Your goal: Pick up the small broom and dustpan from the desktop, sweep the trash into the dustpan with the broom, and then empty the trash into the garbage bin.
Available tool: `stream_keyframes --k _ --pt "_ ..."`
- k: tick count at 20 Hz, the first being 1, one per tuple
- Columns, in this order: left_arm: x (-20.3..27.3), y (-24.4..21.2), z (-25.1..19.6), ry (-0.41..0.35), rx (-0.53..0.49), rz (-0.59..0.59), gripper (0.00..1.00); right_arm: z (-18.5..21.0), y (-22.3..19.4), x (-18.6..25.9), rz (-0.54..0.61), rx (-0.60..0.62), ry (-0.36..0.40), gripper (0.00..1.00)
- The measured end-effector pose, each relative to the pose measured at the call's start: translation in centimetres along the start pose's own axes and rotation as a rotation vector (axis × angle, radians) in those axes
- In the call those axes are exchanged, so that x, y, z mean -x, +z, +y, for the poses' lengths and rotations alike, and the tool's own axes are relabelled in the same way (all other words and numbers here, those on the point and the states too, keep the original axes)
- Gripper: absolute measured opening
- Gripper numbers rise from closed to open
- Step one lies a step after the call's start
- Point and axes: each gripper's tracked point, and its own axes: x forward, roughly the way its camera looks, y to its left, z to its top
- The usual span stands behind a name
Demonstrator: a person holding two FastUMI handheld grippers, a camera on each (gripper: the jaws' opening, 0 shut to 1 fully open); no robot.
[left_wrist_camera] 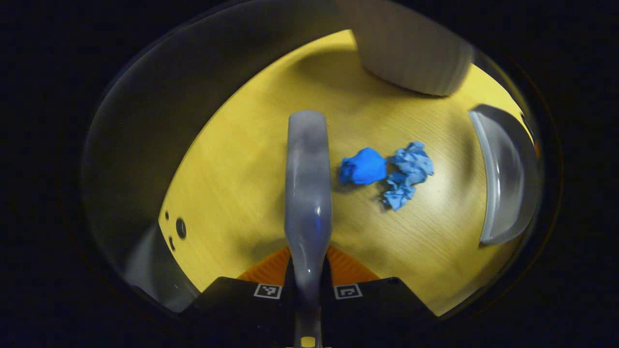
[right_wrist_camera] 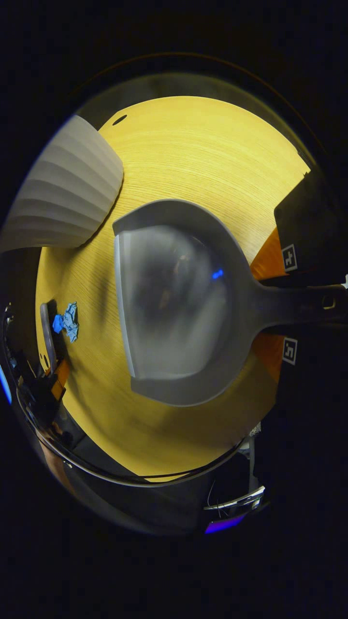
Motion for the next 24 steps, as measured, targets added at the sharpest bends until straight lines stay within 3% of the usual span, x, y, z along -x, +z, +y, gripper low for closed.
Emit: stream_keyframes --k 3,4,5,7,14,19,24 --pt "0.2 0.9 -1.7 -0.047 -0.085 -0.008 0.27 -0.3 0.2 -0.2 -0.007 0.015 -0.008 0.34" --pt "0.8 1.4 -2.2 -0.059 -0.089 -0.012 0.25 -0.4 0.1 -0.2 -0.005 0.021 -0.009 0.27" --pt "1.1 1.6 -2.9 -0.079 -0.090 -0.014 0.25 -0.5 0.1 -0.2 -0.004 0.024 -0.010 0.34" --pt "2.0 1.9 -3.7 -0.122 -0.097 -0.013 0.25 -0.3 0.0 -0.2 0.002 0.030 -0.001 0.34" --pt "4.8 1.2 -14.6 -0.281 -0.039 0.020 0.25 -0.4 -0.1 -0.3 -0.002 0.053 0.016 0.34" --pt "7.0 0.6 -19.7 -0.382 0.117 0.073 0.25 -0.3 0.5 -0.4 -0.029 0.059 0.017 0.34" --pt "9.2 1.1 -22.1 -0.423 0.288 0.027 0.25 -0.2 1.2 -0.8 -0.074 0.044 0.016 0.34"
